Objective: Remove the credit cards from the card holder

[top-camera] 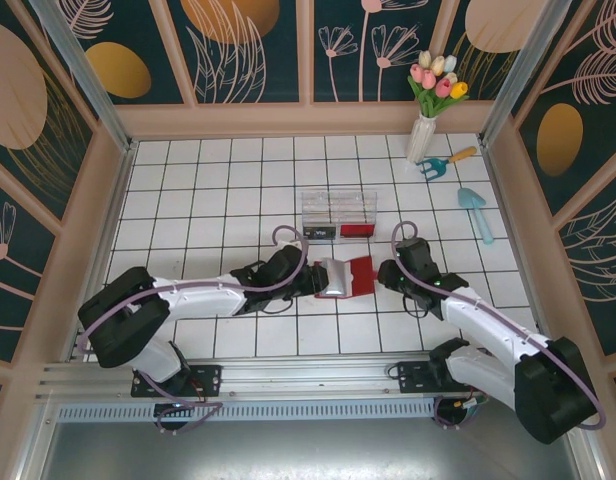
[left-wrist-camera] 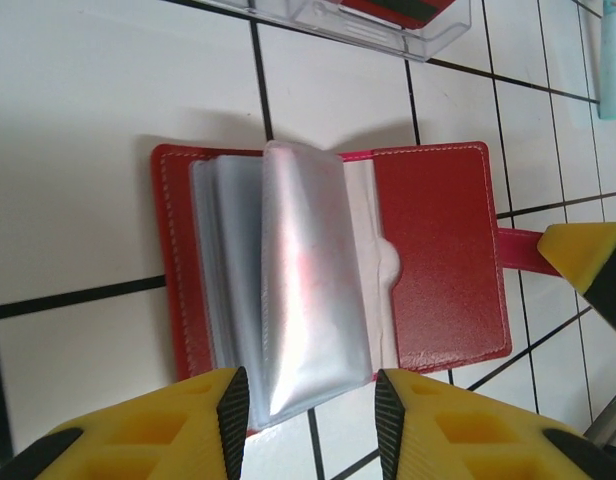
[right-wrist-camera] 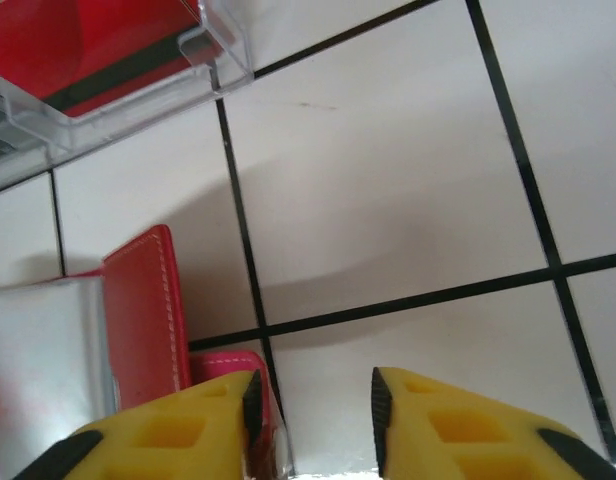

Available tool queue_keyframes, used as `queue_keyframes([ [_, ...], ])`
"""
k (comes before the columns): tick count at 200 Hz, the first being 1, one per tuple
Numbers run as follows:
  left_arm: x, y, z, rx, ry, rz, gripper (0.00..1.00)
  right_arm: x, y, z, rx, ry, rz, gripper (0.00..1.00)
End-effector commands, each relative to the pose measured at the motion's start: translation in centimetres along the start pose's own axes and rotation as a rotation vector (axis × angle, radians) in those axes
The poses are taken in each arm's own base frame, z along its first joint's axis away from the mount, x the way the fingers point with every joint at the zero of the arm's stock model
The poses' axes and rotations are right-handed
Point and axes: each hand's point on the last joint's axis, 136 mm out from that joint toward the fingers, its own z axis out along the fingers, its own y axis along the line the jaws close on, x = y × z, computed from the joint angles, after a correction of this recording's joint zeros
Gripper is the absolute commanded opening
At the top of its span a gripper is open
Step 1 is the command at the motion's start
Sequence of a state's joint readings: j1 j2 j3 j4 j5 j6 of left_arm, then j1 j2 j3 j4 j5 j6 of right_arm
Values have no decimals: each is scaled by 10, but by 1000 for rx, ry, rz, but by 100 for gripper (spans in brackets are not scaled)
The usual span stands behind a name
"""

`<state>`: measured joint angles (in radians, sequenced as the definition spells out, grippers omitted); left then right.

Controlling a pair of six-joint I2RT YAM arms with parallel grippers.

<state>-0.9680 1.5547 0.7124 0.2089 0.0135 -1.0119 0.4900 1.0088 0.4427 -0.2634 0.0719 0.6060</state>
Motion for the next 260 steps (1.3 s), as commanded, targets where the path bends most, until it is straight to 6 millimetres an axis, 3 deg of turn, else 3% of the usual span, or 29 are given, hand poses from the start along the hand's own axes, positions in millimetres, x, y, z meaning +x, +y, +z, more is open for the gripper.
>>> queue_keyframes([
  [1,-6,-16,5,39,-3,33,41,-9,12,-8,-9,-22,-46,41],
  [22,-4,-14,9,31,5,35,41,-13,16,-9,1,-31,-59,43],
  [47,-3,-12,12,21,7,35,41,-8,22,0,-13,9,-85,60],
  [73,-3,-6,16,-1,8,32,41,2,28,11,-24,49,-111,61],
  [90,-3,-5,19,-7,9,29,41,6,24,17,5,60,-119,54],
  [100,-2,-4,22,-17,11,26,41,8,20,20,29,67,-122,42],
  [111,-2,-1,24,-30,10,25,41,9,16,21,45,65,-123,36],
  [141,-3,6,31,-71,10,18,41,14,11,24,54,73,-125,35],
  [155,-4,-1,32,-51,10,19,41,18,10,26,51,83,-126,35],
  [183,0,15,47,-133,30,12,40,21,11,27,44,88,-123,34],
  [222,-8,22,33,-170,-18,10,41,21,11,27,43,85,-127,35],
  [260,-4,27,32,-189,-7,18,43,23,11,29,44,91,-124,34],
])
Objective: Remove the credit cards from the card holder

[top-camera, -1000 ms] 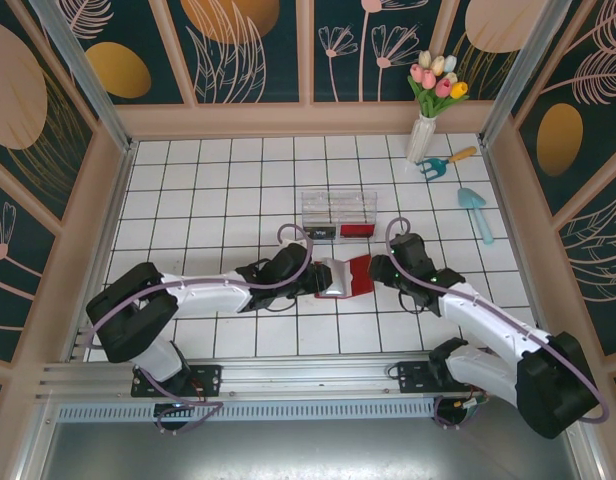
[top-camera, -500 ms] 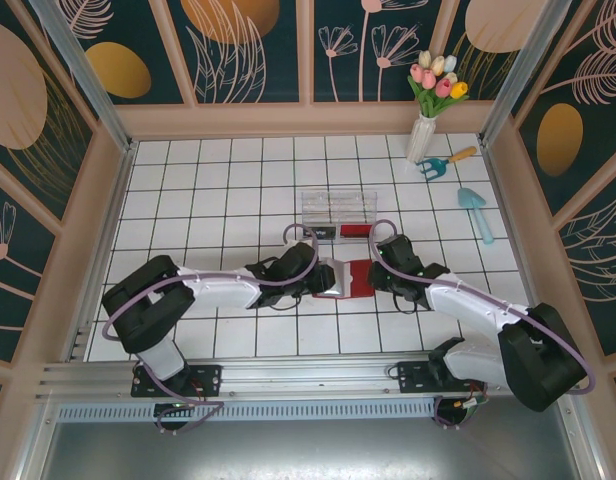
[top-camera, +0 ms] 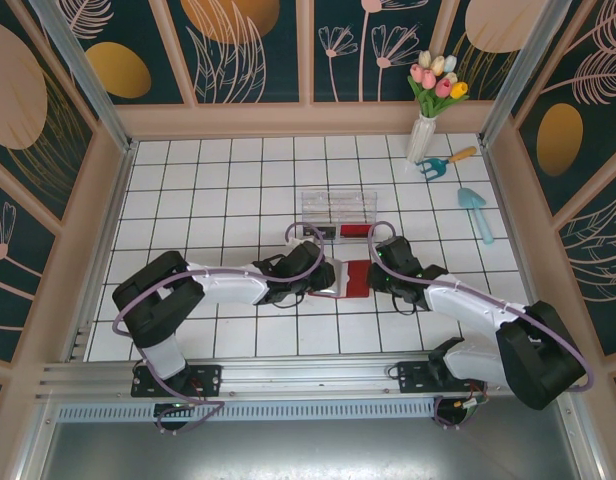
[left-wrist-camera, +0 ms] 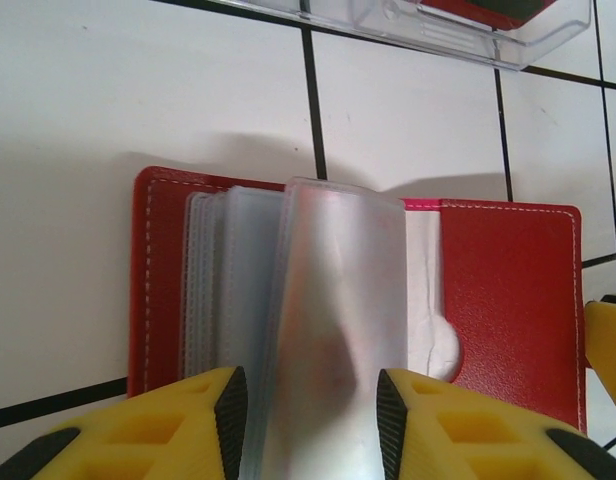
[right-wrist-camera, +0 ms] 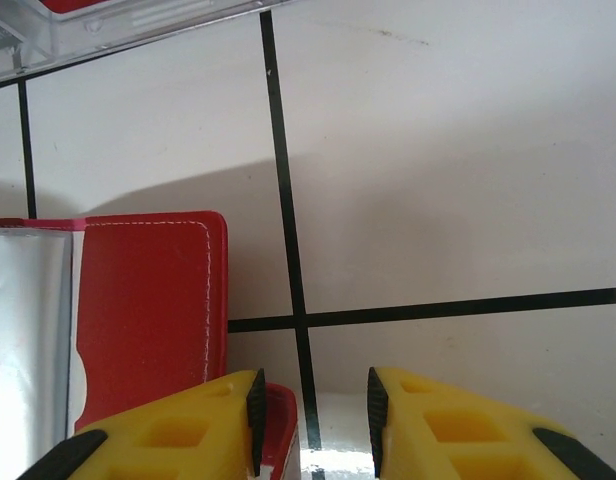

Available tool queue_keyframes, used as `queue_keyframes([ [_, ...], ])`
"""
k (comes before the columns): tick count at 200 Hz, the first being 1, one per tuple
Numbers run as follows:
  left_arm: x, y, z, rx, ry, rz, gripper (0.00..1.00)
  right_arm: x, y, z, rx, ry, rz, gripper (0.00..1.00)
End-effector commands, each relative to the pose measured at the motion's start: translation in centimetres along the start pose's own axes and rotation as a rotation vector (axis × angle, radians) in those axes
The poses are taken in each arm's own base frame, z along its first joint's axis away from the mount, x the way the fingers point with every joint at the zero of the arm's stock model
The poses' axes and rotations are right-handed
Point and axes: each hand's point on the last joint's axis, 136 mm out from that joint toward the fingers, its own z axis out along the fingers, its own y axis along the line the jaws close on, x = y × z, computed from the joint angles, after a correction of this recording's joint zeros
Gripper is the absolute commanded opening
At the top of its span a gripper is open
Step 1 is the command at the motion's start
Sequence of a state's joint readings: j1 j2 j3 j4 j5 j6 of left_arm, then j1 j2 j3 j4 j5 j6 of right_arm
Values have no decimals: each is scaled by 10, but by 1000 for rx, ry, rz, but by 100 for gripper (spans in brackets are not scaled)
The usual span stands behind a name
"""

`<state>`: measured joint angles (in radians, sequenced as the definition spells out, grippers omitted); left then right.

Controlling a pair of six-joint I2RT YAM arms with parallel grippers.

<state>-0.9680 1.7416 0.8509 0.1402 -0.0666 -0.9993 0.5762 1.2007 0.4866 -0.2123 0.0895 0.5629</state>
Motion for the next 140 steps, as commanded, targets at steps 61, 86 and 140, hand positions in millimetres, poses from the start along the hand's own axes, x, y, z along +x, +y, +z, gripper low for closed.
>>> queue_keyframes([
  [61,6,16,-5,-56,7,-2,43,8,-2,9,24,19,-16,19],
  [86,13,14,5,-47,45,-3,43,9,0,10,17,24,-22,16],
  [140,10,-39,-6,194,53,16,42,11,1,12,20,33,-28,15],
])
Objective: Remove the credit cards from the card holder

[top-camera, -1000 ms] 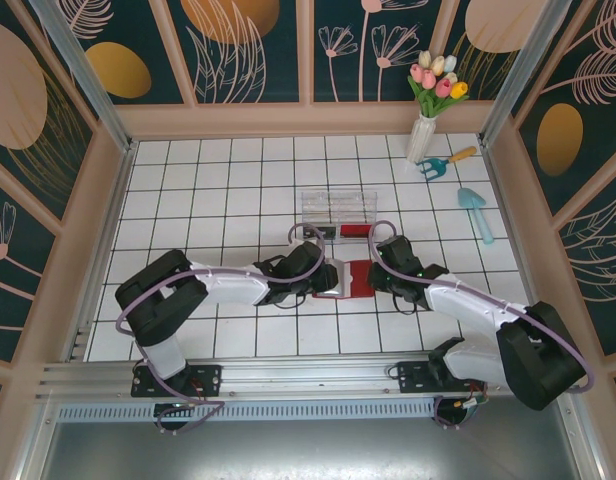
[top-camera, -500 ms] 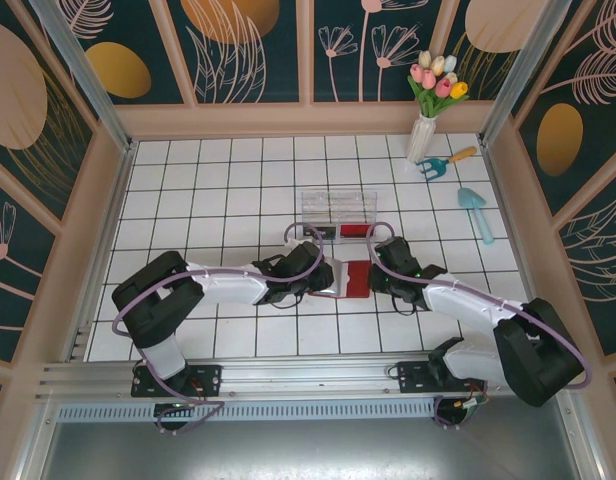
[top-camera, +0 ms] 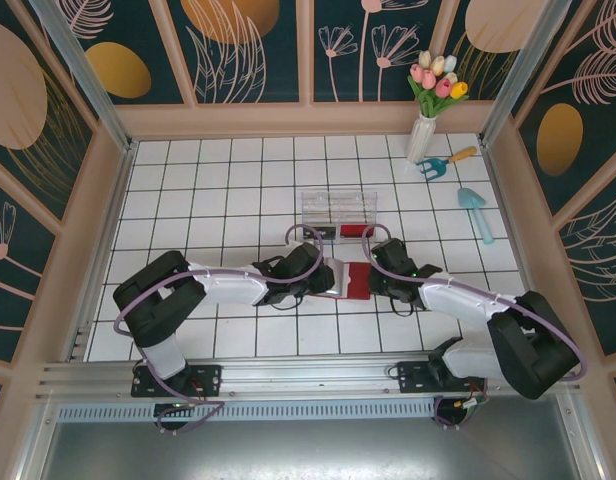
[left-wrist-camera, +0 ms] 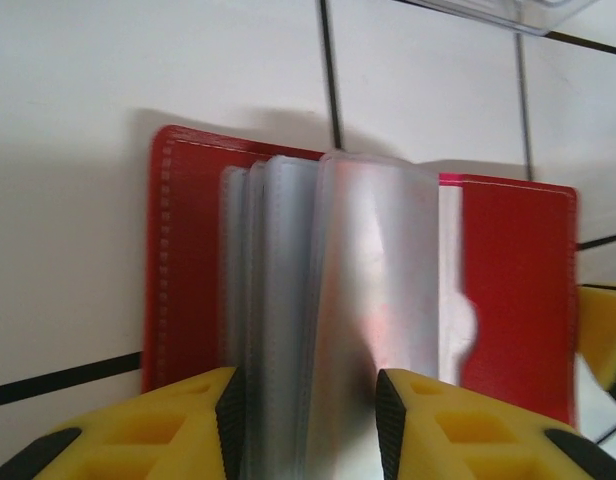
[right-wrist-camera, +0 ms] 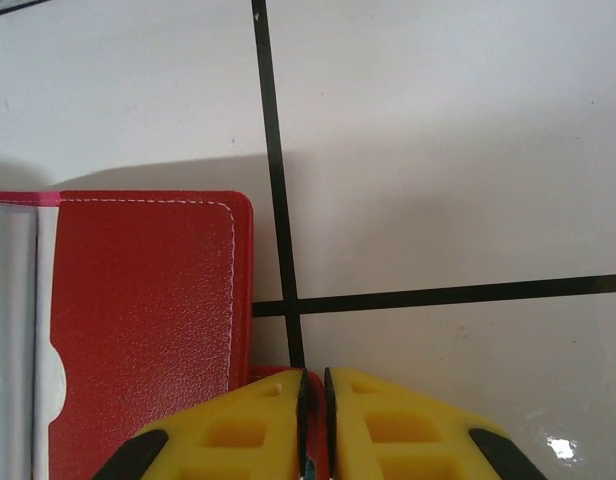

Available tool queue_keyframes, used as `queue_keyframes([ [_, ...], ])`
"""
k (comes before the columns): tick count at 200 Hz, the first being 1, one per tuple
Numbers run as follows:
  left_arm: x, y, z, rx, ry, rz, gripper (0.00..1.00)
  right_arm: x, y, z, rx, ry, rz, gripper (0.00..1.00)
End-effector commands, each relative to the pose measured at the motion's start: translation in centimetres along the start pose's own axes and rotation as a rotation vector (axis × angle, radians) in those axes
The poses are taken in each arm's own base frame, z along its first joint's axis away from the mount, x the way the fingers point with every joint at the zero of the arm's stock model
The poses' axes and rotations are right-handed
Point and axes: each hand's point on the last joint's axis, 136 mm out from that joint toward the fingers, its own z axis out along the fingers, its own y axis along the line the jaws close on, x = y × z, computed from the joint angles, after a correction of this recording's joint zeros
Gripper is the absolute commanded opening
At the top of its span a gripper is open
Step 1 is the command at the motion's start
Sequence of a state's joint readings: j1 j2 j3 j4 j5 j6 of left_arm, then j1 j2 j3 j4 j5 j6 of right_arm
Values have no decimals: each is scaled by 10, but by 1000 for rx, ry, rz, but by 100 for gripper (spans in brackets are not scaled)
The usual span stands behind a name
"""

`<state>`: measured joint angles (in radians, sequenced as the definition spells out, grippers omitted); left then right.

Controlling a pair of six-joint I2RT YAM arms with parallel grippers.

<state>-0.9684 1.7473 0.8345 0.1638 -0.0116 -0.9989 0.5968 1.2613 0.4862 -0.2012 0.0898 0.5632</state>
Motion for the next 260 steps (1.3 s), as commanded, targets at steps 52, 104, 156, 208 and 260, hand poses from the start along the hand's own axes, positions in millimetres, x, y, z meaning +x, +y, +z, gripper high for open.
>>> queue_keyframes([
  [52,-1,-76,-9,318,28,47,42,-2,1,0,3,-17,1,16],
  [104,8,-90,4,320,56,74,43,-17,-3,-22,2,-96,47,36],
  [156,-2,-61,-6,186,-18,83,43,-25,7,-39,-71,-126,51,39],
  [208,-14,-24,-25,31,-114,84,41,-26,43,-46,-268,-98,67,30],
  [260,-9,7,-27,-81,-124,112,33,-20,60,-42,-320,-48,52,38],
])
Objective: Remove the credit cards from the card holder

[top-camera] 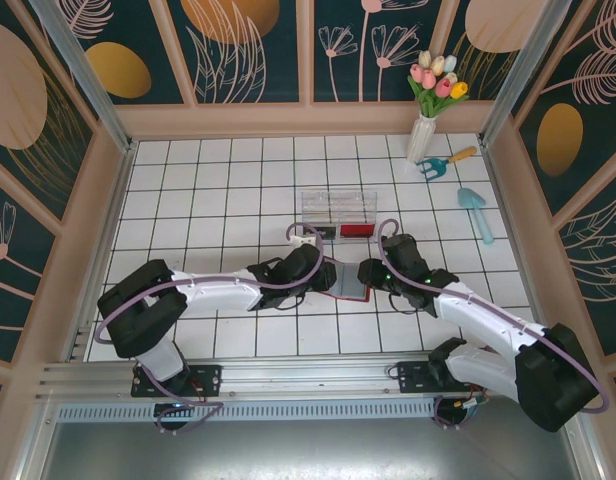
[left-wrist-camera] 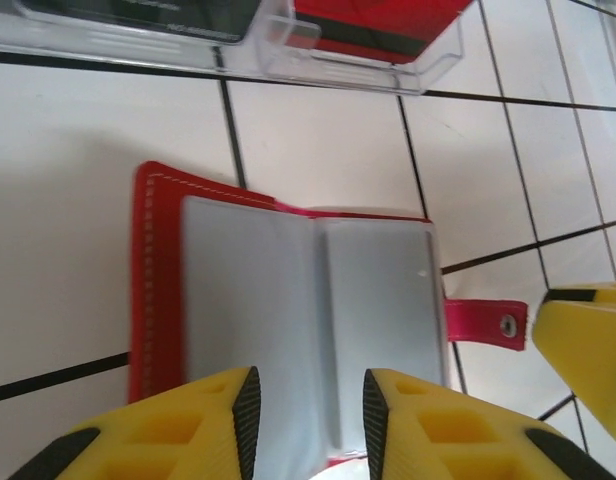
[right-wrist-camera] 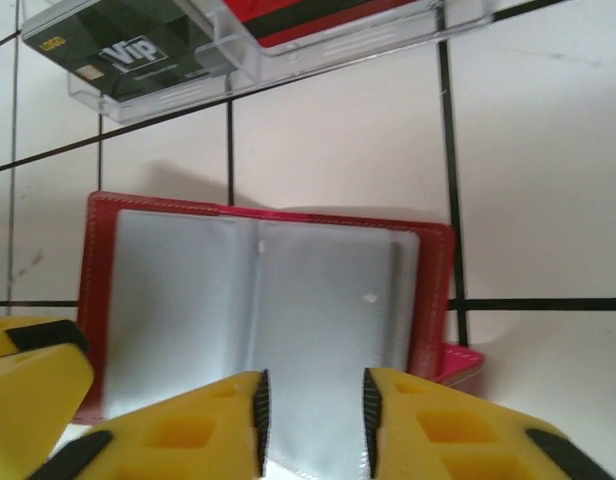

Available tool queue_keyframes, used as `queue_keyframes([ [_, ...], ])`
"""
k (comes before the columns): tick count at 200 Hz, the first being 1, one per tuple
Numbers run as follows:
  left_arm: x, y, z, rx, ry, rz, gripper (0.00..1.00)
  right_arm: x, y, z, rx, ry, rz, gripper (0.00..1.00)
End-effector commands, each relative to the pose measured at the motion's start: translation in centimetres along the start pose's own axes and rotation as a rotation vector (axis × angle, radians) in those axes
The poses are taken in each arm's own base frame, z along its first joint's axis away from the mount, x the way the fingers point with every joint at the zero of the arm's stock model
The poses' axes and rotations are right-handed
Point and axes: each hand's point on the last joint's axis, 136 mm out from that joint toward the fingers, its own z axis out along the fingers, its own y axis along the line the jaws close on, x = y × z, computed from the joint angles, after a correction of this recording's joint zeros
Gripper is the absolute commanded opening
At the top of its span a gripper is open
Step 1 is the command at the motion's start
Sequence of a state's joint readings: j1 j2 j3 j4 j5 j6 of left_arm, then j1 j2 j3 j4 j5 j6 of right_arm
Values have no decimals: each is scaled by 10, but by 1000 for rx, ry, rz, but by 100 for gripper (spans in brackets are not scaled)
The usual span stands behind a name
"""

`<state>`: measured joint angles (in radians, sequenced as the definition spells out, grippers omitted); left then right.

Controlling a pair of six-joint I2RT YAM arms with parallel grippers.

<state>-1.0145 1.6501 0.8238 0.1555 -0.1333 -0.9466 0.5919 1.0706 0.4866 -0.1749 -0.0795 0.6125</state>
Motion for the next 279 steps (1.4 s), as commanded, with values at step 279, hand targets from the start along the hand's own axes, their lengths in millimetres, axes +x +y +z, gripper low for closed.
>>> queue_keyframes([
  [279,51,47,20,-78,130,-25,20,24,16,34,-52,122,-18,39],
])
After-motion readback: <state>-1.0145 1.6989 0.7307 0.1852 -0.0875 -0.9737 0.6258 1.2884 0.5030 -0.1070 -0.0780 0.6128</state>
